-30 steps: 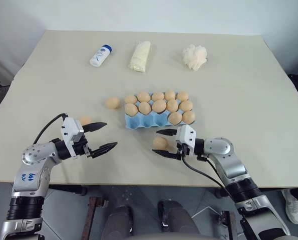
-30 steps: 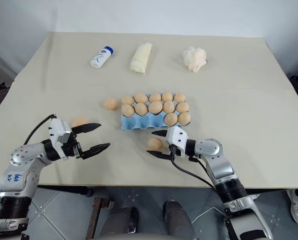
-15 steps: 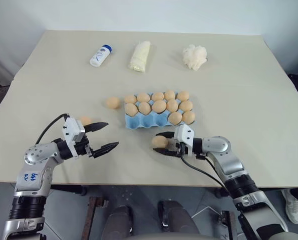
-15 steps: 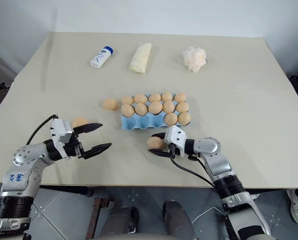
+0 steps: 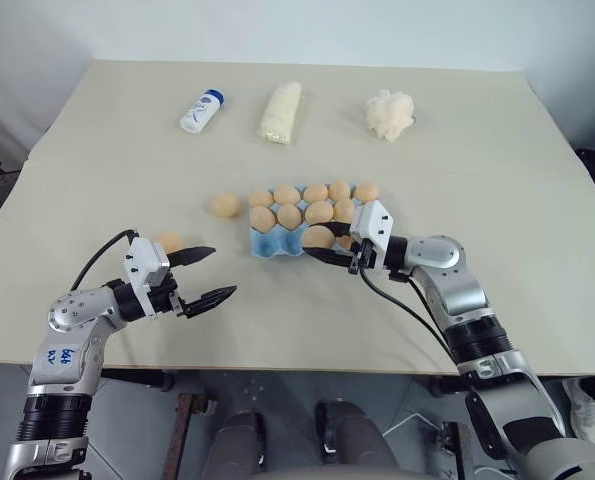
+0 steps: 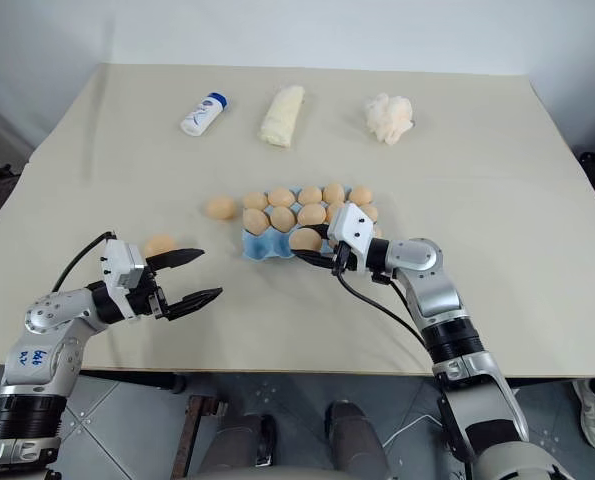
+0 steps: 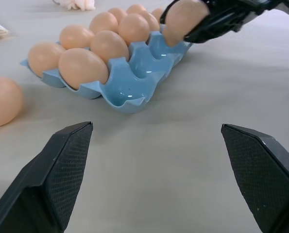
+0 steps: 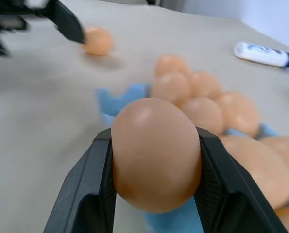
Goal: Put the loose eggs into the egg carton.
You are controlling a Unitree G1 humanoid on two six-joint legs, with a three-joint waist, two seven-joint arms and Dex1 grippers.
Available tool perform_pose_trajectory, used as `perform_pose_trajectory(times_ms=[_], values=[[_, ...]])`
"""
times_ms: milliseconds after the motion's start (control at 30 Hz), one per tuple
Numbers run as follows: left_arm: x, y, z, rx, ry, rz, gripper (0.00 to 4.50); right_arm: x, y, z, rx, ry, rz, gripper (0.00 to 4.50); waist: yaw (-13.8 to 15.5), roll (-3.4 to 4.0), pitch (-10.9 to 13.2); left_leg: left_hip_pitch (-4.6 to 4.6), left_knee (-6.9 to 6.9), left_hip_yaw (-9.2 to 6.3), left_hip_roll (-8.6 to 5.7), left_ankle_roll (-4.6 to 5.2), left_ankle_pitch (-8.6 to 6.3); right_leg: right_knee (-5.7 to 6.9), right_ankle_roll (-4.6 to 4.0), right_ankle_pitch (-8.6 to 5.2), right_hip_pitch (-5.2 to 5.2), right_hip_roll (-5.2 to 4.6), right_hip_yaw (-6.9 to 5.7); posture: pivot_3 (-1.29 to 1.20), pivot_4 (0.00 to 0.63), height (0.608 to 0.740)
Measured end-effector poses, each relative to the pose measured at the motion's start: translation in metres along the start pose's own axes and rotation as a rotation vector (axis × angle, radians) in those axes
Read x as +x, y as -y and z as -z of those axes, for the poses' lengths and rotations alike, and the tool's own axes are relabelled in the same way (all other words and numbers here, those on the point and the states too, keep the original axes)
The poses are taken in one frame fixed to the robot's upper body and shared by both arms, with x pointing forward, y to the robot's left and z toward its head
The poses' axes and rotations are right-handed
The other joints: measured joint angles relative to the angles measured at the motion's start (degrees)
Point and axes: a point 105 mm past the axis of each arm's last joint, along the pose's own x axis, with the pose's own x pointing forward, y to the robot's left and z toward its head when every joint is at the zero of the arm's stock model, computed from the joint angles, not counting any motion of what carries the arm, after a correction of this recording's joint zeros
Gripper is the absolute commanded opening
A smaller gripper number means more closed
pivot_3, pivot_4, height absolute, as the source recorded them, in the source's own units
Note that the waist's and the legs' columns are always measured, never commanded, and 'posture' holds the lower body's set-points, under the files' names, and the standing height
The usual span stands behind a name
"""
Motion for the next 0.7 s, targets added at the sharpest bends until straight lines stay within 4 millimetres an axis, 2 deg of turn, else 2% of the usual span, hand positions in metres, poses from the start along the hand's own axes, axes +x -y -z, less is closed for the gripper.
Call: perform_pose_trajectory(times_ms=[167, 267, 367, 433, 567, 700], values=[[0.0, 0.0, 0.002, -0.005, -0.002, -0.014, 4.5, 0.003, 0.002, 0.005, 0.023, -0.006, 0.025, 3.36, 0.0, 0.0, 0.0, -0.06, 0.0, 0.0, 0.0, 0.03, -0.07, 0.0, 0.01, 0.0, -0.04, -0.03, -0.07, 0.0, 0.15, 0.74], [-0.001, 0.001, 0.004, -0.015, -0.004, -0.024, 4.5, 0.0, 0.001, -0.005, 0.004, 0.028, 0.026, 4.38, -0.1, 0.01, 0.0, -0.11, 0.0, 0.0, 0.01, 0.03, -0.09, 0.01, 0.01, 0.0, -0.06, -0.02, -0.09, 0.0, 0.15, 0.74], [-0.007, 0.002, 0.007, -0.029, -0.006, -0.046, 4.5, -0.012, -0.003, -0.02, -0.033, 0.064, 0.008, 4.46, 0.1, 0.01, 0.0, -0.13, -0.01, -0.07, 0.02, 0.01, -0.1, -0.02, 0.01, 0.0, -0.06, -0.03, -0.17, 0.0, 0.15, 0.74], [-0.016, 0.001, 0.008, -0.026, -0.019, -0.069, 4.5, -0.031, -0.011, -0.022, -0.035, 0.065, -0.01, 4.46, 0.3, 0.01, 0.0, -0.15, -0.05, -0.12, 0.02, 0.02, -0.11, -0.11, 0.01, 0.0, -0.02, -0.04, -0.21, 0.0, 0.15, 0.74], [-0.043, -0.002, 0.016, -0.04, -0.068, -0.149, 4.5, -0.066, -0.038, -0.011, 0.038, 0.044, -0.051, 4.46, 0.4, 0.03, 0.0, -0.16, -0.05, -0.16, 0.01, 0.06, -0.16, -0.26, 0.01, 0.0, 0.05, -0.11, -0.26, 0.0, 0.15, 0.74], [-0.069, -0.002, 0.027, -0.088, -0.093, -0.247, 4.5, -0.092, -0.054, 0.002, 0.104, 0.027, -0.03, 4.46, 0.0, 0.02, 0.0, -0.11, -0.06, -0.13, 0.02, 0.06, -0.15, -0.35, 0.01, 0.0, 0.12, -0.1, -0.26, 0.0, 0.15, 0.74]])
